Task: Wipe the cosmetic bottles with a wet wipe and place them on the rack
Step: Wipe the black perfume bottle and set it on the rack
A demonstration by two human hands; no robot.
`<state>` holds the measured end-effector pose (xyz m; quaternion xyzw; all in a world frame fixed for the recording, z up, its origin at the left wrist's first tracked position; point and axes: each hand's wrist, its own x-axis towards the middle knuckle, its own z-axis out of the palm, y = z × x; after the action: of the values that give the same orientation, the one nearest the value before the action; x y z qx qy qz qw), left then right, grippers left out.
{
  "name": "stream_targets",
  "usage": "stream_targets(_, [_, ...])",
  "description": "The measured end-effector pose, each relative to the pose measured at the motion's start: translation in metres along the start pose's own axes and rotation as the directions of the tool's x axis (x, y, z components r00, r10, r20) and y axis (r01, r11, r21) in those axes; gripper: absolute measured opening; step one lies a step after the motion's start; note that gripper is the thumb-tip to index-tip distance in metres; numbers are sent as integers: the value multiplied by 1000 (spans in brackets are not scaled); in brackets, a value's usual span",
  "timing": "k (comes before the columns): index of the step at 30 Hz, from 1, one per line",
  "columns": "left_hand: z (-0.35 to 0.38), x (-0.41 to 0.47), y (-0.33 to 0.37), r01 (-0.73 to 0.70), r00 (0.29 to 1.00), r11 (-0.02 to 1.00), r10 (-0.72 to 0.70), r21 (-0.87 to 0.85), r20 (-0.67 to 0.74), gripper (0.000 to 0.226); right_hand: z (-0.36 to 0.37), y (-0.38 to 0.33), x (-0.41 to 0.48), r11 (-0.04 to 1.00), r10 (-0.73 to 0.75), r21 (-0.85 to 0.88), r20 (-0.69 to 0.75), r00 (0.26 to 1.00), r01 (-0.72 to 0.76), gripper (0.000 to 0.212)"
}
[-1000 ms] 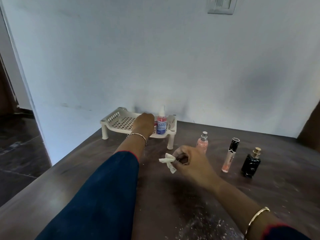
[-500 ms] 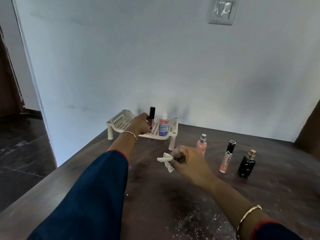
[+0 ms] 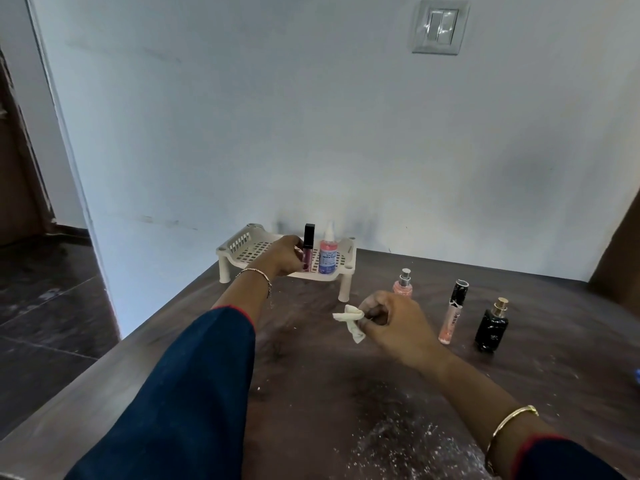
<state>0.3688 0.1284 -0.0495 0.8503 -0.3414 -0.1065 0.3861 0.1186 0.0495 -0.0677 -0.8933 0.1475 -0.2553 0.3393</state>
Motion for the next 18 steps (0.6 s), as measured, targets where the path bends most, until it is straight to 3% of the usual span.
stream_targets(9, [-22,-56,43,36,972,981,9,189,-235,75,-23,0,-23,997,55,-54,-30,998,-56,10])
stream_targets(14, [-16,-103,92,-17,937,971,99,236,-336,62,-50,-13,-62,996,78,-42,-76,994,-81,17])
stream_targets(18, [16,-137,133,-106,932,933,213,343,-293,39,-73,0,-101,991,133,7,-147,980,-133,25])
